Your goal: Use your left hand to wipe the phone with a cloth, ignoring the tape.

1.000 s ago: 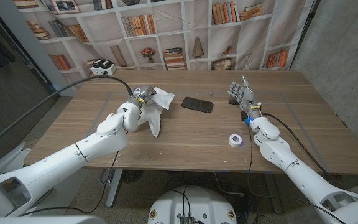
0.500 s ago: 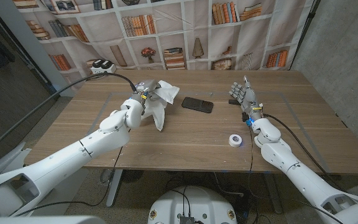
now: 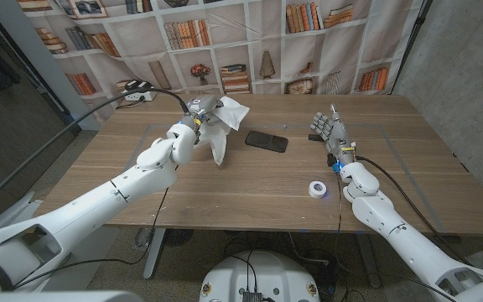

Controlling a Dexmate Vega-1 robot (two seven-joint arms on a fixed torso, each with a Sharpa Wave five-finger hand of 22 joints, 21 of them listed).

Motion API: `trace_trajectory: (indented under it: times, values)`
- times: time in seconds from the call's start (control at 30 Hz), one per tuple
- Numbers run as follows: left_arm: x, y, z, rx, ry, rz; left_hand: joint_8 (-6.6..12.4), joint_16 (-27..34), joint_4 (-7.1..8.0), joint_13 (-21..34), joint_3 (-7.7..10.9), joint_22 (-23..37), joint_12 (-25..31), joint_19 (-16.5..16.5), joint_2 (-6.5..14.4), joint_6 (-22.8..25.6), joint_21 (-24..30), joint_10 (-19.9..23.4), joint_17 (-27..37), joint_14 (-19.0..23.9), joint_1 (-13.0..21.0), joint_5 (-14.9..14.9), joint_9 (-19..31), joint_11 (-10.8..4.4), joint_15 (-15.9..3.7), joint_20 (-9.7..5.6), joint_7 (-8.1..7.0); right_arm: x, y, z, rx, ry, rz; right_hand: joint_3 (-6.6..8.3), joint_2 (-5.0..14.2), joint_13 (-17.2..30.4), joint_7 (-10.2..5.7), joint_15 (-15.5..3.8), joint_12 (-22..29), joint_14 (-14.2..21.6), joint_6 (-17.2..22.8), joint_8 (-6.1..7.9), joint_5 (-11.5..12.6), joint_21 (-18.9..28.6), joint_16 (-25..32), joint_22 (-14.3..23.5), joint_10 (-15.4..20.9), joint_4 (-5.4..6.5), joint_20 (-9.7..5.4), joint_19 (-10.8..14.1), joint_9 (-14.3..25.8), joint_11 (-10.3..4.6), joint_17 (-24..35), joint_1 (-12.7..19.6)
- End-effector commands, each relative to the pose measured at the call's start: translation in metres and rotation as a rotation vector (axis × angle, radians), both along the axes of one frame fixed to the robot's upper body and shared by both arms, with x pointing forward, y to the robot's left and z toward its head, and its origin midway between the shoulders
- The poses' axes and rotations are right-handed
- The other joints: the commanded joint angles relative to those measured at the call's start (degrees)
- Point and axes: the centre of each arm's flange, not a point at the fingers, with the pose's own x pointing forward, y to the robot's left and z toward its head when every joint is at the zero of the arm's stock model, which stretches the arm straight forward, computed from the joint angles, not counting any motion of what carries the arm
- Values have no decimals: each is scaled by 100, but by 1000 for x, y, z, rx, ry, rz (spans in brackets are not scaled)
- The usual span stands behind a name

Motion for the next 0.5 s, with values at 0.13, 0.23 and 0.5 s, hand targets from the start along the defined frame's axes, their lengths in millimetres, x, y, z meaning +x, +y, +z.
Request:
trace_trajectory:
  times: [0.13,0.23,0.5]
  values:
    - [0,-36,22,116,-88,-51,50,0,31,93,14,17,18,-62,-42,58,-12,85,38,201,-17,29,-18,-119,-181,-5,-47,-4,-1,-3,4,-2,1,15,30,19,0,-9,-21,47,59,-18,-25,-22,-17,28,34,-20,-13,52,16,-11,31,82]
    - [1,-43,24,130,-101,-66,54,-4,36,120,16,18,18,-64,-46,65,-11,92,47,203,-22,29,-28,-123,-183,-9,-49,-5,-4,-4,7,-2,-2,16,32,19,4,-8,-22,50,61,-18,-26,-26,-17,28,34,-23,-15,55,16,-11,30,86]
    - [5,-58,29,175,-127,-102,60,-15,44,185,19,21,9,-83,-60,83,-16,89,68,203,-30,28,-60,-156,-187,-15,-88,-9,-10,-3,3,-4,-10,16,34,20,2,-9,-26,51,62,-20,-30,-37,-20,28,33,-30,-20,64,16,-12,31,93]
